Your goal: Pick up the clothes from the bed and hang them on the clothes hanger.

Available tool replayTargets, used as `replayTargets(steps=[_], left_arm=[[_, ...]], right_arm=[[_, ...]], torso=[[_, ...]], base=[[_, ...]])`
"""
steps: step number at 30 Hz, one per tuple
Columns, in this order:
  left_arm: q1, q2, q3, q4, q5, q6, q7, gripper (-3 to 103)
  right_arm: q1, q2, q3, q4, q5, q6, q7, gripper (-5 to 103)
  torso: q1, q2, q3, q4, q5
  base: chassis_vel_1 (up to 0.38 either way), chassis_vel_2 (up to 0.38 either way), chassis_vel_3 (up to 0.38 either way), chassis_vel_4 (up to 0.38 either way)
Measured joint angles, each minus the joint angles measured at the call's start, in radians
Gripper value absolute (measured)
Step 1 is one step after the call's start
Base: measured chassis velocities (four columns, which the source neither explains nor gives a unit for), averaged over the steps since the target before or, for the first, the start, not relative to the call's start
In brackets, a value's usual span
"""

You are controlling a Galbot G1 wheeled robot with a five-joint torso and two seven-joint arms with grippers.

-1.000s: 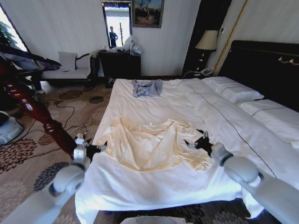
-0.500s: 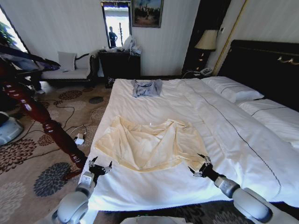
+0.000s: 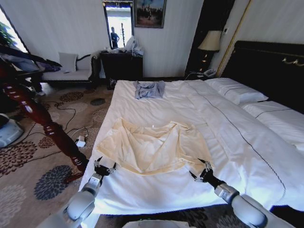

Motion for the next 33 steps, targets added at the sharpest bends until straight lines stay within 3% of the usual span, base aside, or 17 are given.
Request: replayTargets(steps=[8, 16, 19, 21, 22, 25, 26, 27, 28, 31, 32, 33], left_arm=[[-0.038, -0.030, 0.021, 0.046, -0.010, -0.001, 0.000, 98], [-0.056, -0.045, 0.033, 0.055, -0.013, -0.002, 0.000, 98], [-0.049, -0.049, 0.032, 0.049, -0.013, -0.003, 0.001, 98], [-0.047, -0.050, 0.031, 0.049, -0.012, -0.003, 0.002, 98], [-0.046, -0.052, 0.030, 0.049, -0.012, -0.004, 0.003, 98], [-0.046, -0.052, 0.029, 0.048, -0.012, -0.004, 0.004, 98], [-0.046, -0.053, 0.029, 0.047, -0.012, -0.004, 0.004, 98], [-0.046, -0.052, 0.029, 0.046, -0.013, -0.004, 0.005, 98], [-0.046, -0.052, 0.029, 0.045, -0.013, -0.004, 0.005, 98], [-0.045, -0.052, 0.033, 0.045, -0.010, -0.003, 0.007, 98], [-0.045, -0.052, 0.034, 0.045, -0.008, -0.003, 0.009, 98], [-0.046, -0.051, 0.036, 0.045, -0.007, -0.003, 0.011, 98]], right_arm=[[0.139, 0.006, -0.103, -0.024, 0.043, -0.061, 0.020, 100], [0.179, 0.009, -0.133, -0.034, 0.055, -0.070, 0.027, 97], [0.163, 0.008, -0.133, -0.009, 0.058, -0.071, 0.027, 76], [0.156, 0.008, -0.132, -0.002, 0.058, -0.072, 0.027, 76], [0.151, 0.008, -0.131, 0.002, 0.056, -0.072, 0.027, 65], [0.145, 0.008, -0.130, 0.005, 0.051, -0.071, 0.027, 65], [0.144, 0.008, -0.130, 0.006, 0.050, -0.071, 0.027, 54], [0.144, 0.008, -0.129, 0.007, 0.049, -0.070, 0.027, 54], [0.144, 0.009, -0.129, 0.007, 0.048, -0.070, 0.027, 42], [0.144, 0.011, -0.129, 0.003, 0.049, -0.070, 0.027, 42], [0.144, 0.012, -0.129, 0.001, 0.049, -0.069, 0.027, 32], [0.144, 0.012, -0.129, 0.000, 0.050, -0.069, 0.027, 32]], torso=[[0.000, 0.000, 0.000, 0.0002, 0.0000], [0.000, 0.000, 0.000, 0.0002, 0.0001], [0.000, 0.000, 0.000, 0.0000, 0.0000], [0.000, 0.000, 0.000, 0.0000, 0.0000], [0.000, 0.000, 0.000, 0.0001, -0.0001], [0.000, 0.000, 0.000, 0.0000, 0.0000], [0.000, 0.000, 0.000, 0.0000, 0.0000], [0.000, 0.000, 0.000, 0.0001, 0.0000], [0.000, 0.000, 0.000, 0.0001, 0.0000], [0.000, 0.000, 0.000, 0.0001, 0.0000], [0.000, 0.000, 0.000, 0.0000, 0.0000], [0.000, 0.000, 0.000, 0.0001, 0.0000]], base=[[0.000, 0.000, 0.000, 0.000], [0.000, 0.000, 0.000, 0.000], [0.000, 0.000, 0.000, 0.000], [0.000, 0.000, 0.000, 0.000], [0.000, 0.000, 0.000, 0.000], [0.000, 0.000, 0.000, 0.000], [0.000, 0.000, 0.000, 0.000], [0.000, 0.000, 0.000, 0.000], [0.000, 0.000, 0.000, 0.000], [0.000, 0.000, 0.000, 0.000], [0.000, 0.000, 0.000, 0.000], [0.000, 0.000, 0.000, 0.000]])
